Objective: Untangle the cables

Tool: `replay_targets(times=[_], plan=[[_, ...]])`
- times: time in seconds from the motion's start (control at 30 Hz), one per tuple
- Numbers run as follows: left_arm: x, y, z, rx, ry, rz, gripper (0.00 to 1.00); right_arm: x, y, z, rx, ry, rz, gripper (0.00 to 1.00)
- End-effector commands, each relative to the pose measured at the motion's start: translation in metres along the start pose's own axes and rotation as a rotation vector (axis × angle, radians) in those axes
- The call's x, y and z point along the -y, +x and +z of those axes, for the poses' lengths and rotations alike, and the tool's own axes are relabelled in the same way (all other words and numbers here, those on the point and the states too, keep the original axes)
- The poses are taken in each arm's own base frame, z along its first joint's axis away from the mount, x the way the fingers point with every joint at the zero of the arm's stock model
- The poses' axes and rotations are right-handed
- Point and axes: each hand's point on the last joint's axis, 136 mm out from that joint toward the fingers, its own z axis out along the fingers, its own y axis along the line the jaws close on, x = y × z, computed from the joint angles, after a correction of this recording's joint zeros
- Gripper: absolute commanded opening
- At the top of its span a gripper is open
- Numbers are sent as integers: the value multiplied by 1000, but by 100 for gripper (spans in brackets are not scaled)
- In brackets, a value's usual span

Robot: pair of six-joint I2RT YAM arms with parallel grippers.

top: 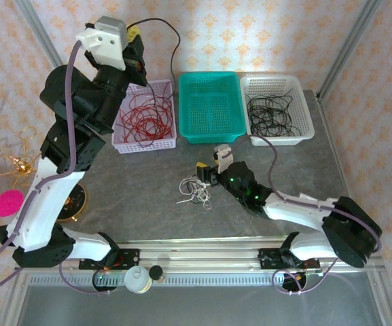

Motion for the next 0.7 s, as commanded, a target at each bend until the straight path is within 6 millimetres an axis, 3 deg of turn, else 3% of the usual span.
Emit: replay_targets(times=[0.0, 0.2, 0.4, 0.5, 0.67], plan=[[6, 12, -14, -10, 60, -47, 0, -25, -55, -23, 66, -106, -55, 72], [13, 56, -26, -109, 95, -57, 0, -65, -166, -72, 220, -256, -93, 74], [24, 83, -37, -185, 156, -68, 0, -98, -238, -97, 288, -370, -138, 77], [29, 83, -41, -192, 192, -89, 0, -113, -242, -87, 221, -424, -204, 76], [33, 75, -48, -174, 231, -140, 0, -120, -191, -59, 115, -500, -217, 74]])
